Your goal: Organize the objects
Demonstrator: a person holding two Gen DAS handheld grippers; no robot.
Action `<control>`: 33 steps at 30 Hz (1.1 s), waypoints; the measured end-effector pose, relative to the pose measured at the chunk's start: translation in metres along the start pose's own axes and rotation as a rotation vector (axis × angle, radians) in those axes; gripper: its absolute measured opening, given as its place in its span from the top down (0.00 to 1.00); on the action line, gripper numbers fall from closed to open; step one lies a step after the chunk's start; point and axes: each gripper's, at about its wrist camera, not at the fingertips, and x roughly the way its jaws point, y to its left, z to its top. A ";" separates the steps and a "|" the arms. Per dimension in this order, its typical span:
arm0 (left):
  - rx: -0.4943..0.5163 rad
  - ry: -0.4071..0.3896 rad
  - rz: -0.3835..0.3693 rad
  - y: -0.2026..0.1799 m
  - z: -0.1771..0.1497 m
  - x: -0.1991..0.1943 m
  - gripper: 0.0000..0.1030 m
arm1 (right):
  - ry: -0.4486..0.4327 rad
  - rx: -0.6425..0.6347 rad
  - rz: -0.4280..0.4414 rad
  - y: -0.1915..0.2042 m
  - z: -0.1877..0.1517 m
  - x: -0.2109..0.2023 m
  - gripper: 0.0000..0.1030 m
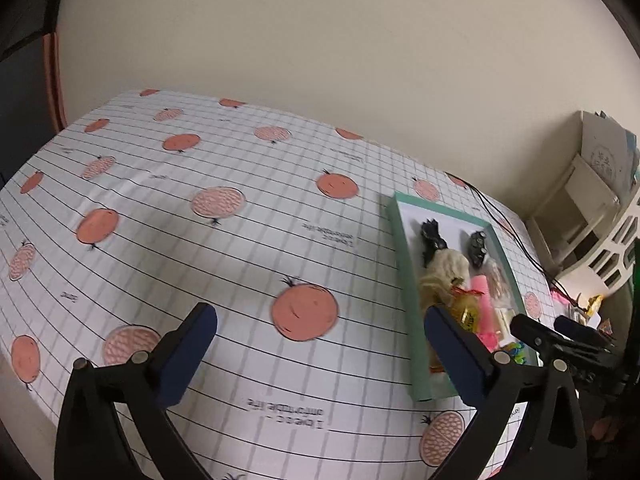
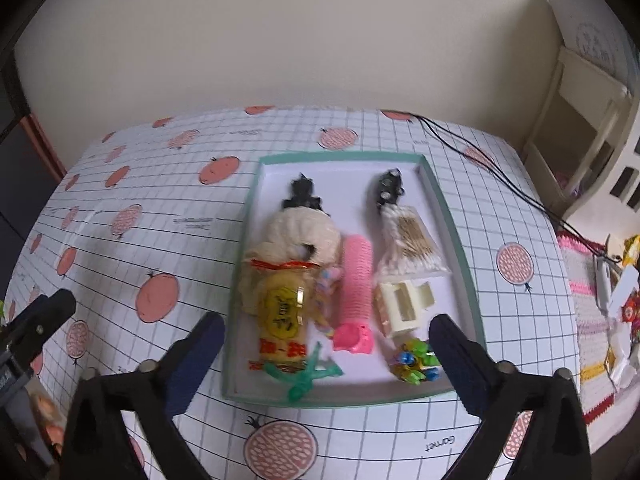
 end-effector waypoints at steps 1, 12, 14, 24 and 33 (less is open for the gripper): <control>-0.012 -0.008 0.002 0.005 0.001 -0.002 0.00 | -0.010 0.006 0.007 0.003 -0.001 -0.002 0.00; 0.002 -0.059 0.031 0.014 0.001 -0.014 0.00 | -0.050 0.018 0.017 0.021 -0.014 -0.011 0.00; 0.015 -0.073 0.030 0.012 -0.001 -0.017 0.00 | -0.054 0.020 0.019 0.024 -0.020 -0.013 0.00; 0.020 -0.145 0.106 0.009 -0.029 -0.029 0.00 | -0.064 0.050 0.018 0.029 -0.059 -0.010 0.00; 0.071 -0.120 0.167 0.011 -0.070 -0.015 0.00 | -0.016 0.101 -0.009 0.016 -0.108 0.012 0.00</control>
